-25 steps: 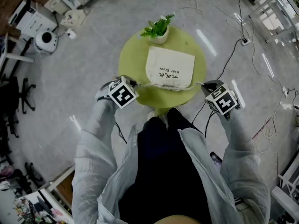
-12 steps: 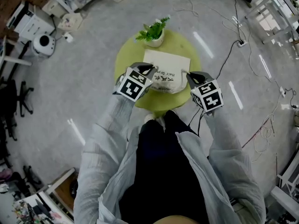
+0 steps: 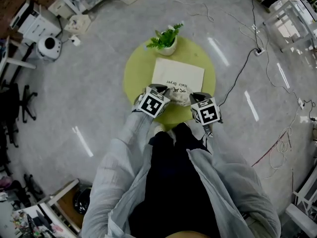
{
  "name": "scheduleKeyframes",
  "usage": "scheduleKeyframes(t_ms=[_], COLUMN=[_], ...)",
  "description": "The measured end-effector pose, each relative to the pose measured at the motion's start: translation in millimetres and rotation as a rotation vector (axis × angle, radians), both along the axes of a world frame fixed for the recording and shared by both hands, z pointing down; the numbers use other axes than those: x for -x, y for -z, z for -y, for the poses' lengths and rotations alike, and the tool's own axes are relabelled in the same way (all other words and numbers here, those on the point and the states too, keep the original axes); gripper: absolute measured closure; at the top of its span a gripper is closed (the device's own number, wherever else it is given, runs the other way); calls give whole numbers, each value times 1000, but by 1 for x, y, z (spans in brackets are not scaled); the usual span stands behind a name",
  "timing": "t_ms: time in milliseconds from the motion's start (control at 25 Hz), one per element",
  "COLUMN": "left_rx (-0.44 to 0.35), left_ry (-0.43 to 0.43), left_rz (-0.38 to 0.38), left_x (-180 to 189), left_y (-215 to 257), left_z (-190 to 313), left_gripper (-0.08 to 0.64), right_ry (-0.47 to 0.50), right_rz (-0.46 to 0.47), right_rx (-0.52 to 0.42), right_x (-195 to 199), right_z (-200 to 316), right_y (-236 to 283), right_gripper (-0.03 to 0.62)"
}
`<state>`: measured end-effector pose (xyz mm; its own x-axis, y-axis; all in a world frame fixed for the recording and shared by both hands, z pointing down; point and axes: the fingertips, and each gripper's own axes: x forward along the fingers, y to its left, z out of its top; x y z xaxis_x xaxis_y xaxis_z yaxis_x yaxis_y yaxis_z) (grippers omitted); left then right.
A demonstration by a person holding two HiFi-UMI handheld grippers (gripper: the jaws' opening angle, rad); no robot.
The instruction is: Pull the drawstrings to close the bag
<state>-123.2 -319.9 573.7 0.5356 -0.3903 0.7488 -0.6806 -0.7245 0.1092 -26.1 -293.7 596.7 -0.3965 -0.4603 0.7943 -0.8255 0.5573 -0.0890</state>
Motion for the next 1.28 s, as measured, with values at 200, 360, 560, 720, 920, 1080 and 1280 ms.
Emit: scheduleKeyframes(t_ms=[200,360,560,720,920,1080,1280], left_rx=[76,114,116,96,53,15,-68], left_ry=[-1,-12,18,78,137,167,196], left_rz=[-60,-117,-175,-261,-347,-438,-522], left_x=[3,9,22,31,39,41,43], left_y=[2,7,18,36,59,84,119], left_z=[-14,-27,-40,-42,-48,-47,-44], left_gripper=[346,214,173,175,185,199,256], right_ry=[8,13,-10,-38,-67,-63,-60], right_rz=[69,130,217,322,432,509,628], right_rx=[35,35,24,4,-51,-108,-174], right_x=[3,0,-1,2,3,6,10], right_z=[-5,-9,-19,-23,-22,-17,-18], right_y=[-1,10,30,54,91,122,160], right_gripper=[362,233,206,204,204,204,227])
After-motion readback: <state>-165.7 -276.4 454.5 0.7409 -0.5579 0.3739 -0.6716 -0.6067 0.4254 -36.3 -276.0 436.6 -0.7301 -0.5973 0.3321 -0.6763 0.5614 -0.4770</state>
